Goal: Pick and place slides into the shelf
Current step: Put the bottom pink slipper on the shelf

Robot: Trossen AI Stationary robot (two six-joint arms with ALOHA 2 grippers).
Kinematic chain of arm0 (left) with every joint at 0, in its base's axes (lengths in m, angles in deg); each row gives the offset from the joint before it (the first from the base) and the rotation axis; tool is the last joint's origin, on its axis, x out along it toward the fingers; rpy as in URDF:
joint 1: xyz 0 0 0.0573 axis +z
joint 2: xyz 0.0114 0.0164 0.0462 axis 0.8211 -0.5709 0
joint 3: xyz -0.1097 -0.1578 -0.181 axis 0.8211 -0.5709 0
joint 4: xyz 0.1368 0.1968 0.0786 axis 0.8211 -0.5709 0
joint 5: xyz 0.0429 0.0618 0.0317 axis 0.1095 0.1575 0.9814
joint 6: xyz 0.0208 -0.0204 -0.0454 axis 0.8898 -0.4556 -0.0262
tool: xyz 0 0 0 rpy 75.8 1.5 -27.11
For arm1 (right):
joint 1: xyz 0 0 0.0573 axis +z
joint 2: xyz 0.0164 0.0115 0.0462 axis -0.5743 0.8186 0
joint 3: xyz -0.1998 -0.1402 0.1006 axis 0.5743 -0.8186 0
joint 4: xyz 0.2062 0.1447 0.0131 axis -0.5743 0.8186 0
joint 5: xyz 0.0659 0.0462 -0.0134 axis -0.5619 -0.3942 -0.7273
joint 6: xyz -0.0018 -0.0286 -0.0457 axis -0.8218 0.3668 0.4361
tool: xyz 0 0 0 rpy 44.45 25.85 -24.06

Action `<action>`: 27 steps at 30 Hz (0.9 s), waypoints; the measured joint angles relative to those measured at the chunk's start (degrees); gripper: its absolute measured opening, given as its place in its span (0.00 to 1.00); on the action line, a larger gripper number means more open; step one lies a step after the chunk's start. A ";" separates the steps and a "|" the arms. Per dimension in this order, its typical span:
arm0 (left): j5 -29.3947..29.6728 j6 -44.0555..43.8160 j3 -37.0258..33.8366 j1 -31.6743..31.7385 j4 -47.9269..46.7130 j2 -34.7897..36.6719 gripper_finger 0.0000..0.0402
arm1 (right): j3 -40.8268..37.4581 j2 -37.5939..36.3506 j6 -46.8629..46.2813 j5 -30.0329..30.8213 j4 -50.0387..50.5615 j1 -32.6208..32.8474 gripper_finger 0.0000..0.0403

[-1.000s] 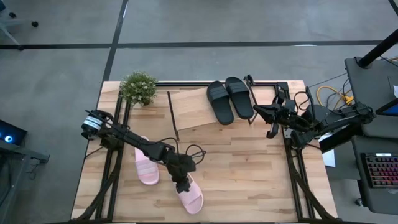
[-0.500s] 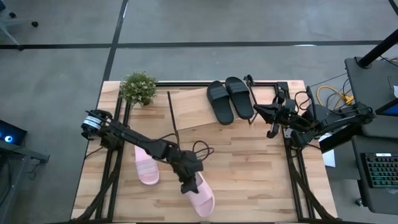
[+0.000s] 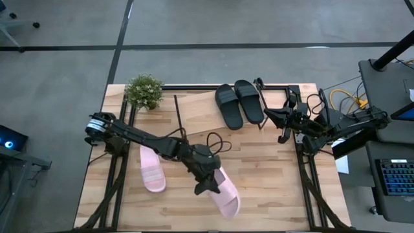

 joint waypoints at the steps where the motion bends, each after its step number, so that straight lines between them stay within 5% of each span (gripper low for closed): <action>1: -0.05 1.07 1.05 0.23 -1.25 0.00 0.00 | 0.00 0.00 -0.22 0.00 0.00 0.00 0.02; 12: 2.27 14.49 13.34 2.39 -27.17 1.98 0.00 | 0.00 0.02 -1.28 -0.02 0.02 0.00 0.02; 27: 2.88 27.26 23.61 14.65 -47.15 6.97 0.00 | 0.00 0.02 -1.27 -0.44 0.11 0.00 0.02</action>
